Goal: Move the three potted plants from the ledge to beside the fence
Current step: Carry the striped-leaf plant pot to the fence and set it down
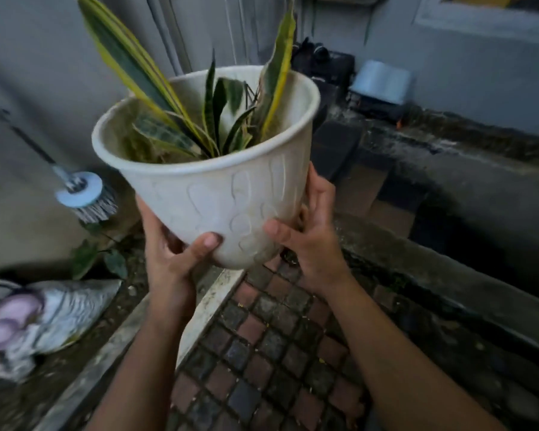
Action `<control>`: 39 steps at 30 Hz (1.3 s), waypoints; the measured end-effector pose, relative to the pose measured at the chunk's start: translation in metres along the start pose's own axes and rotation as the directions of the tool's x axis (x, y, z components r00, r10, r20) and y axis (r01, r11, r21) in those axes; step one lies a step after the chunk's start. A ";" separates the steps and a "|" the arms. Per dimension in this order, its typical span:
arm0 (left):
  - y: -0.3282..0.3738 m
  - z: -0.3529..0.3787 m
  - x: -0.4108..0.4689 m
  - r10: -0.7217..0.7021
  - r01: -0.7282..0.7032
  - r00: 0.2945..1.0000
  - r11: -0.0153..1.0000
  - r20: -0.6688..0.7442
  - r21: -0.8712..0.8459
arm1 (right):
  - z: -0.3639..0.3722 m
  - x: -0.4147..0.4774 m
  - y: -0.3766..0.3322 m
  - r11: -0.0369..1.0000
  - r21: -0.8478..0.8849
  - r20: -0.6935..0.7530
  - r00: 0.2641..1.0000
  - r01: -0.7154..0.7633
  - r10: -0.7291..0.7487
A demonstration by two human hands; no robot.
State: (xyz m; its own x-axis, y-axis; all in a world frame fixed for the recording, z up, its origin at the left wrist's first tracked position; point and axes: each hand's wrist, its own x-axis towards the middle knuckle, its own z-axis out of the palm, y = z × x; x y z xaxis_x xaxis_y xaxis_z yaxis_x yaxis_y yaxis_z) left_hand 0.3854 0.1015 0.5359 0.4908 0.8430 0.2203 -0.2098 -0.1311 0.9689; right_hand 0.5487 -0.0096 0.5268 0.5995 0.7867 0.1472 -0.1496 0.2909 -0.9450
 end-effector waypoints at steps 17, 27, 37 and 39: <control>0.376 0.130 -0.075 0.265 -0.178 0.827 0.960 0.496 -0.217 | 0.067 -0.207 -0.426 0.835 -0.480 -0.458 0.736 0.268 -0.499; 0.452 0.317 -0.263 0.410 -0.004 0.543 0.874 0.733 -0.486 | -0.029 -0.429 -0.550 0.688 -0.715 -0.616 0.354 0.122 -0.703; 0.504 0.459 -0.513 0.513 0.323 0.202 0.770 0.834 -0.551 | -0.081 -0.686 -0.623 0.630 -0.767 -0.630 -0.044 -0.119 -0.776; 0.518 0.475 -0.563 0.518 0.391 0.115 0.761 0.848 -0.518 | -0.080 -0.735 -0.632 0.628 -0.763 -0.617 -0.117 -0.156 -0.778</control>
State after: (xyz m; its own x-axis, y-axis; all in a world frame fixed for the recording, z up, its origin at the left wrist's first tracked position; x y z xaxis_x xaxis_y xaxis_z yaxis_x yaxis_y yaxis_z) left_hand 0.4026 -0.6886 0.9673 0.6646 -0.4129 0.6227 -0.4060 0.5001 0.7649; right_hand 0.2655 -0.8146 0.9922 0.5310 -0.6545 0.5381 0.4123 -0.3552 -0.8389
